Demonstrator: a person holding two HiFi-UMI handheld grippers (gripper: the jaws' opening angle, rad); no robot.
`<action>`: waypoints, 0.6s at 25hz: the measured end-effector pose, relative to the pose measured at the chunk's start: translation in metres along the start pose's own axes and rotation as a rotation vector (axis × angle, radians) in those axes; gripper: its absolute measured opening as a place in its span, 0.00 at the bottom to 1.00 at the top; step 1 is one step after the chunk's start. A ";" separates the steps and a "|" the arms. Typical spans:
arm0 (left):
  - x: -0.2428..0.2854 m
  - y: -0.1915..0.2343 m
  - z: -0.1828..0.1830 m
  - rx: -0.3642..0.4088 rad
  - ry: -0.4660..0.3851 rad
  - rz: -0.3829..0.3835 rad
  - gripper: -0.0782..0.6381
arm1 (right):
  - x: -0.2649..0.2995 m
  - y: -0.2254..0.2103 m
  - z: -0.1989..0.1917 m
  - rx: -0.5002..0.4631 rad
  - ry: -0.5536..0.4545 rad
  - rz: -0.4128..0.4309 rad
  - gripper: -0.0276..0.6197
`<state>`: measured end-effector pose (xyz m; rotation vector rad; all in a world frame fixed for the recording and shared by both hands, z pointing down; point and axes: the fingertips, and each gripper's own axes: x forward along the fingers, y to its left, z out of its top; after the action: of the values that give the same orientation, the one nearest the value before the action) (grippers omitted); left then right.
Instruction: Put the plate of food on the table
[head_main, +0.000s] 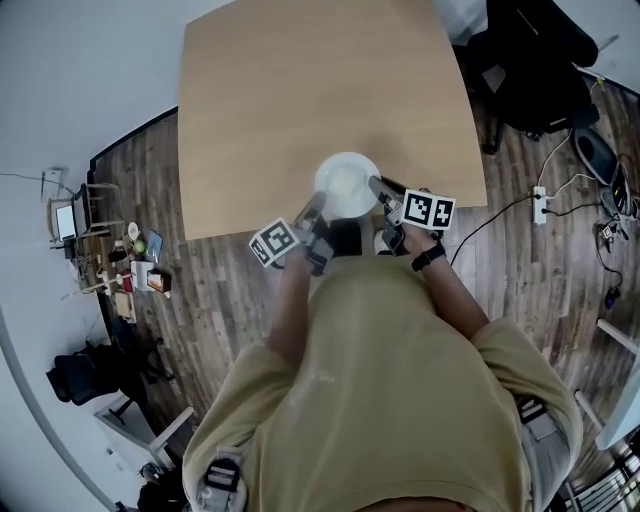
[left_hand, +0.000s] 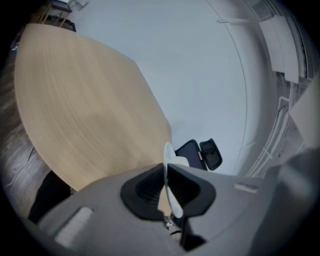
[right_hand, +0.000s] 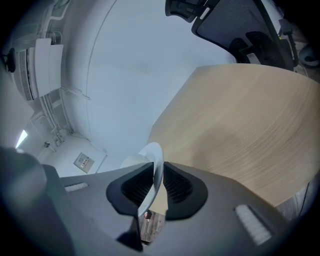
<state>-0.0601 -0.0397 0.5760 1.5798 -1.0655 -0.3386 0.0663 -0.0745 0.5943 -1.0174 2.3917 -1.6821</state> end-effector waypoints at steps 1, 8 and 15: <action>0.004 0.004 0.002 0.024 0.009 0.019 0.13 | 0.004 -0.004 0.000 0.001 0.000 -0.018 0.13; 0.060 0.026 0.019 0.082 0.090 0.064 0.15 | 0.029 -0.038 0.032 0.005 0.011 -0.099 0.13; 0.117 0.038 0.053 0.170 0.183 0.113 0.17 | 0.068 -0.063 0.080 0.008 0.021 -0.154 0.13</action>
<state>-0.0505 -0.1610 0.6308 1.6577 -1.0568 -0.0267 0.0747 -0.1889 0.6373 -1.2176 2.3721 -1.7568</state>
